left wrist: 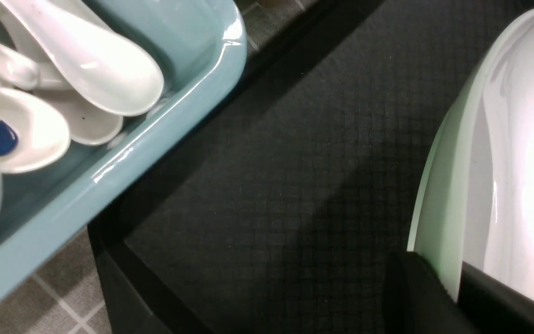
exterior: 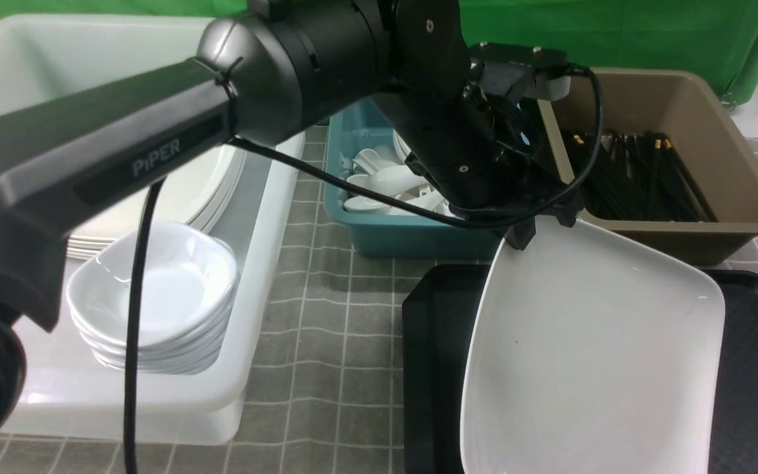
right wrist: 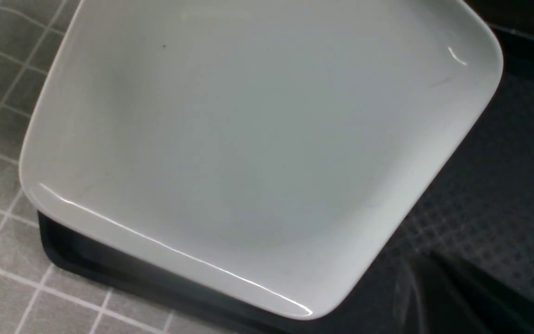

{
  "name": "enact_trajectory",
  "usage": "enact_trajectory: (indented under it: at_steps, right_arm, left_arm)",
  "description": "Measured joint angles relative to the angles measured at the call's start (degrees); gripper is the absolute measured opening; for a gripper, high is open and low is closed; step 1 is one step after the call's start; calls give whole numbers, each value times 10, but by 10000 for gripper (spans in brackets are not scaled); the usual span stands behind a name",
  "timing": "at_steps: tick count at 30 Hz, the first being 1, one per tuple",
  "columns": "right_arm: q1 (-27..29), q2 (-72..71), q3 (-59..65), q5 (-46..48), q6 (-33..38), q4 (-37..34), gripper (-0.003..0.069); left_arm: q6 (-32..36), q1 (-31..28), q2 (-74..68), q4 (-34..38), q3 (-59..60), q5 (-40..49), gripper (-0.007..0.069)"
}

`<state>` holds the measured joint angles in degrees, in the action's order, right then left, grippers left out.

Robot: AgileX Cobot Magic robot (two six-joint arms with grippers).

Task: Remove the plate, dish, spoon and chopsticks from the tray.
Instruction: Use the left arm to put the plate into the large storage box on the left

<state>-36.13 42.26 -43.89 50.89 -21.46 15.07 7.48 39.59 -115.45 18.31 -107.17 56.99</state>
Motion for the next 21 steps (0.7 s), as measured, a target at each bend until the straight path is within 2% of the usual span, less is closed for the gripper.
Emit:
enact_trajectory:
  at_steps: [21]
  right_arm:
    - [0, 0, 0, -24, 0, -1, 52]
  left_arm:
    - [5, 0, 34, -8, 1, -2, 27]
